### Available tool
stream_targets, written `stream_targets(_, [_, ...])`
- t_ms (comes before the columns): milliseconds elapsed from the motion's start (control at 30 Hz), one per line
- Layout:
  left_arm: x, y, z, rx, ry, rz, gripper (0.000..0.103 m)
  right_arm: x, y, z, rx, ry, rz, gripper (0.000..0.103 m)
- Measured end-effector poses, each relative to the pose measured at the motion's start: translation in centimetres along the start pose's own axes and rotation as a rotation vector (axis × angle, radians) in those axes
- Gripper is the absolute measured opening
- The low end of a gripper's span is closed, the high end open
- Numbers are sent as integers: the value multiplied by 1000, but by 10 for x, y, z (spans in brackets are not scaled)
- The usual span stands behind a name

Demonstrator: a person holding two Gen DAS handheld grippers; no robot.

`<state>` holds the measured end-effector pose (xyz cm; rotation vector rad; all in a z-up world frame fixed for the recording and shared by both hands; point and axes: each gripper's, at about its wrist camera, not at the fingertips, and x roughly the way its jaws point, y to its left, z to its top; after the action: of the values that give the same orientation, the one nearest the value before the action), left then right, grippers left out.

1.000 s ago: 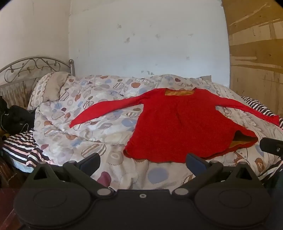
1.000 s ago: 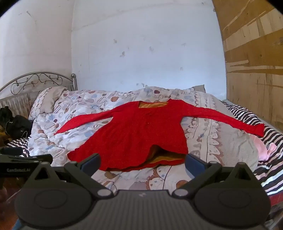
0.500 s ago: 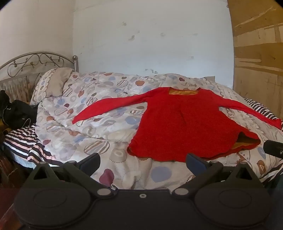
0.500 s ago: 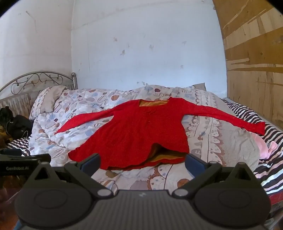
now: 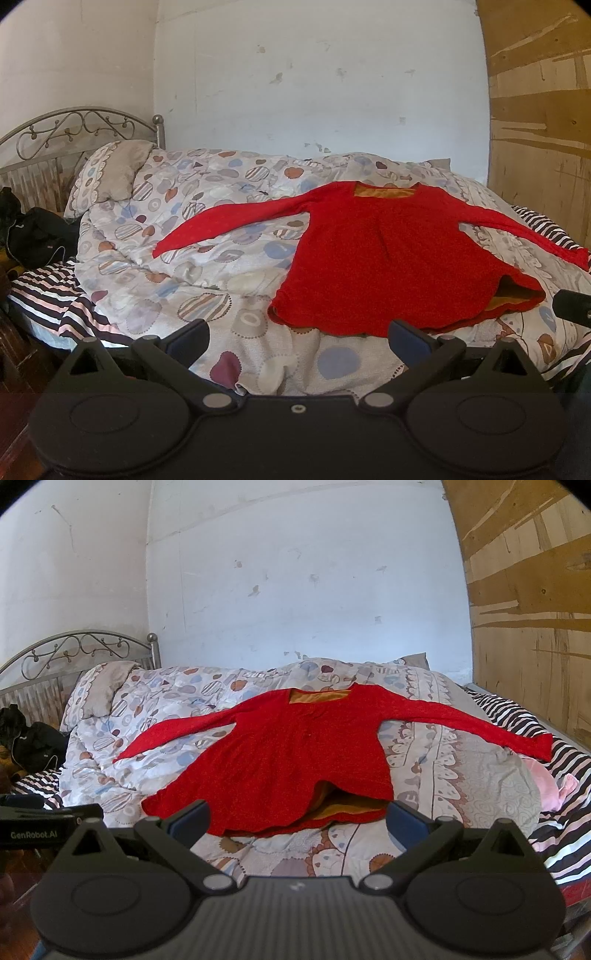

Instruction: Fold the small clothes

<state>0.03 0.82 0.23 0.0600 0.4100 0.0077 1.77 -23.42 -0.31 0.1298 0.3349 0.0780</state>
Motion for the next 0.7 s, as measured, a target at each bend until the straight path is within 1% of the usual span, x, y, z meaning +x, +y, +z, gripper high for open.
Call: stream_targets(700, [-1, 4, -1, -5, 0, 1, 102, 1, 1, 0, 0, 3, 1, 103])
